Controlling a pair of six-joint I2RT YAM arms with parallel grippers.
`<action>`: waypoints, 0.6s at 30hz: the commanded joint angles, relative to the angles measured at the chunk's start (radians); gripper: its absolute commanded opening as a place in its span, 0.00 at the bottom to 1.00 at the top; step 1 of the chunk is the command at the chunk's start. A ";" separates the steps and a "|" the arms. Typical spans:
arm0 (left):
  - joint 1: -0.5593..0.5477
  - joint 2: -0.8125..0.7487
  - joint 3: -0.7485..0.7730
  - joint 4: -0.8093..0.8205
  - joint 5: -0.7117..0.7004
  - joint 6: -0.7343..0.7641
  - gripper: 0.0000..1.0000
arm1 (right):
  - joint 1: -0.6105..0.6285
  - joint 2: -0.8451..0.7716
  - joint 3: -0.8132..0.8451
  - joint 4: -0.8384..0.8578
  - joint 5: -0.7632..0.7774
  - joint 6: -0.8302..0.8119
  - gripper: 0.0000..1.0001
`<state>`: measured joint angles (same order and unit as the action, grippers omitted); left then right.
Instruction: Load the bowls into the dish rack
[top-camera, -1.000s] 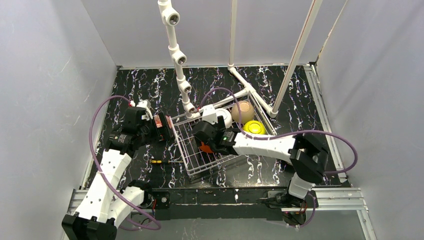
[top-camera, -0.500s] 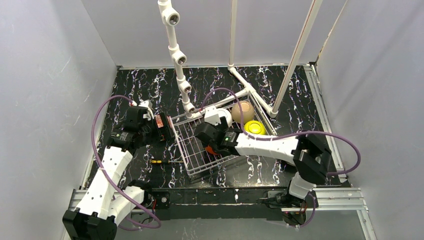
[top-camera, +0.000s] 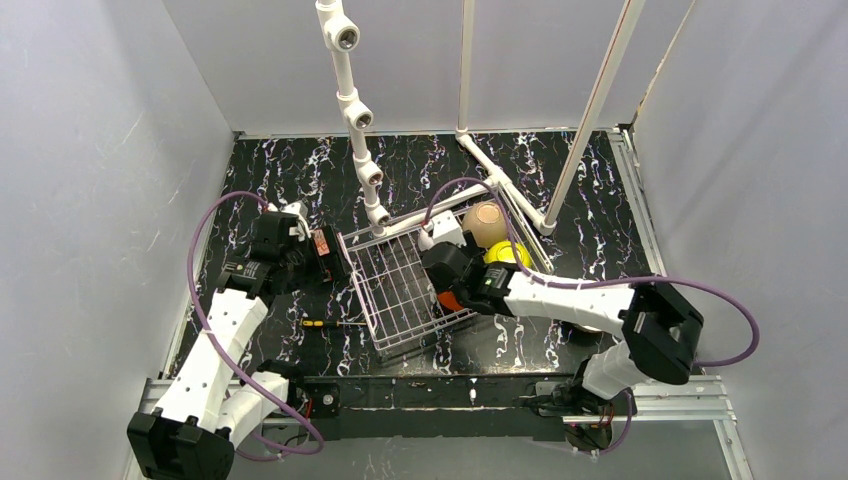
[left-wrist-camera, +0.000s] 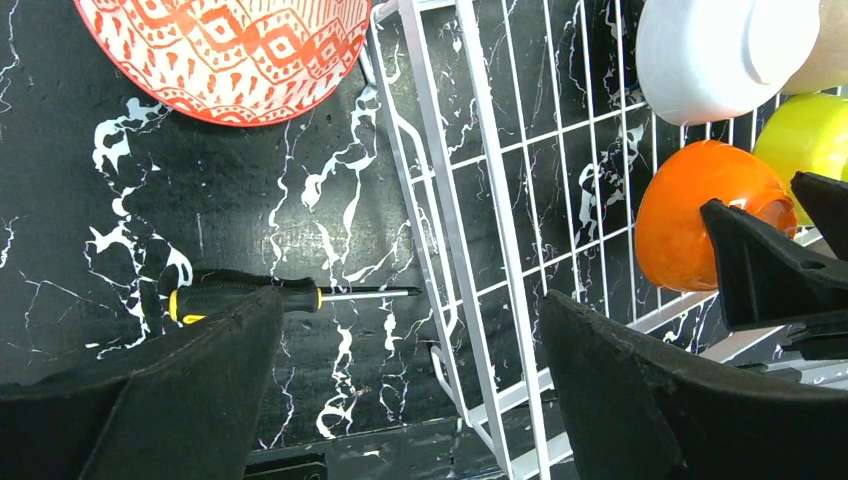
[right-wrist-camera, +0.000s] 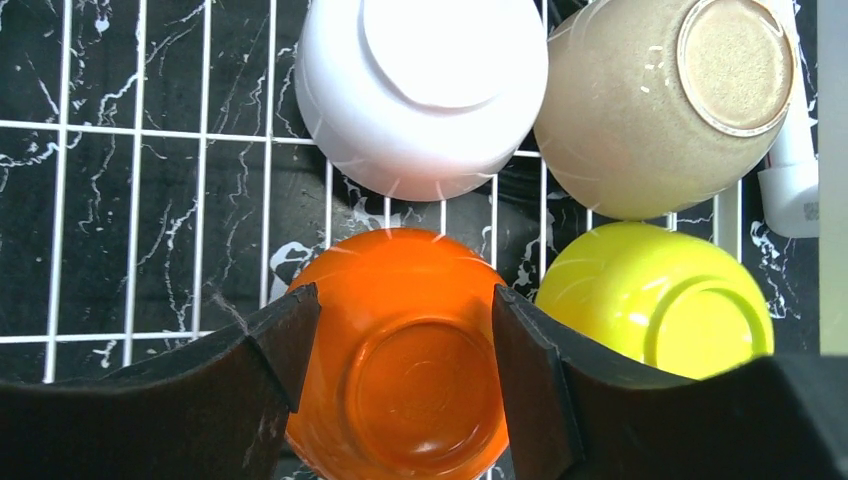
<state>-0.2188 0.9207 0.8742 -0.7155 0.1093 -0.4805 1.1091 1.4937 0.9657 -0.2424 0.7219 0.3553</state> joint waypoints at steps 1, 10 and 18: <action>0.004 0.005 -0.004 -0.005 0.014 0.001 0.98 | -0.057 -0.065 -0.053 0.139 -0.068 -0.165 0.71; 0.004 0.038 0.000 0.009 0.021 -0.026 0.98 | -0.111 -0.133 -0.067 0.203 -0.193 -0.222 0.73; 0.008 0.084 0.012 -0.009 -0.090 -0.101 0.98 | -0.111 -0.157 0.061 0.064 -0.254 -0.114 0.89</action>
<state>-0.2188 0.9997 0.8742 -0.7040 0.0998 -0.5346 0.9970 1.3834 0.9367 -0.1341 0.5175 0.1978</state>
